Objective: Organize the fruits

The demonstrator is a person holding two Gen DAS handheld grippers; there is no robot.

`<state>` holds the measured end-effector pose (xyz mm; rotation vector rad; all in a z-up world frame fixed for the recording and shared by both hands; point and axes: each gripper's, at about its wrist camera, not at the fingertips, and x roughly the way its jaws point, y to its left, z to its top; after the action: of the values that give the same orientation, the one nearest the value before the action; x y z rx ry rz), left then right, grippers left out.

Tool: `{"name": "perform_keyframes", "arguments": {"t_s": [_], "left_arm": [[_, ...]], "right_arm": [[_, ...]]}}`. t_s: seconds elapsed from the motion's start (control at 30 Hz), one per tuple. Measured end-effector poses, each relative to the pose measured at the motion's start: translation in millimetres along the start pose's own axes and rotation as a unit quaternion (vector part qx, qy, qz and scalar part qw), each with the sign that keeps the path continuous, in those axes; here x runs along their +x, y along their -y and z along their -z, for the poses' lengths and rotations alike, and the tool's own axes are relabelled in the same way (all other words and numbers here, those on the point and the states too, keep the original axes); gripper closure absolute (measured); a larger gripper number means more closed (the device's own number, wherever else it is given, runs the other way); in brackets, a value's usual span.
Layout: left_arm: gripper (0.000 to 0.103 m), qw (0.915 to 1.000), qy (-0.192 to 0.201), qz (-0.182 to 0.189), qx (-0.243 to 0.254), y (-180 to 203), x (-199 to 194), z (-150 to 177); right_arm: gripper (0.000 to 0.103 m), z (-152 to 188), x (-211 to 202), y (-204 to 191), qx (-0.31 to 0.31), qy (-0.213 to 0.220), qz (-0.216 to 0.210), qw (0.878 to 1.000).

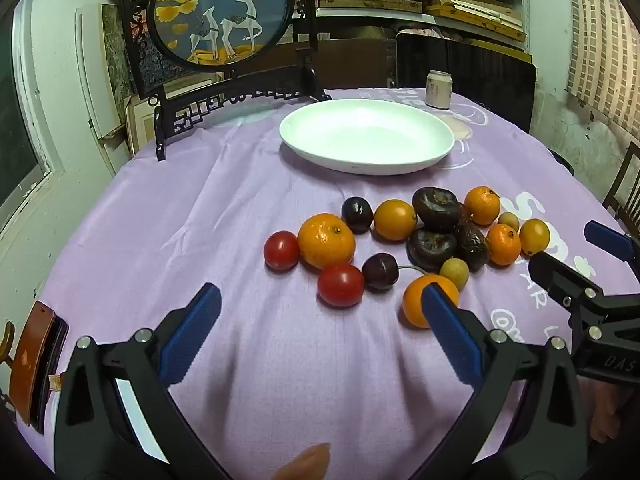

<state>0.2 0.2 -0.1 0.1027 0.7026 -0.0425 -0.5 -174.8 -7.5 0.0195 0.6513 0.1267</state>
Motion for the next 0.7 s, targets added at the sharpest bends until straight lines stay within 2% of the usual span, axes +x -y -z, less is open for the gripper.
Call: {"name": "perform_keyframes", "arguments": {"t_s": [0.7], "left_arm": [[0.002,1.0000,-0.003,0.001,0.003,0.8,3.1,4.3]], "right_arm": [[0.001,-0.1,0.9,0.2,0.001,-0.001,-0.001,1.000]]}}
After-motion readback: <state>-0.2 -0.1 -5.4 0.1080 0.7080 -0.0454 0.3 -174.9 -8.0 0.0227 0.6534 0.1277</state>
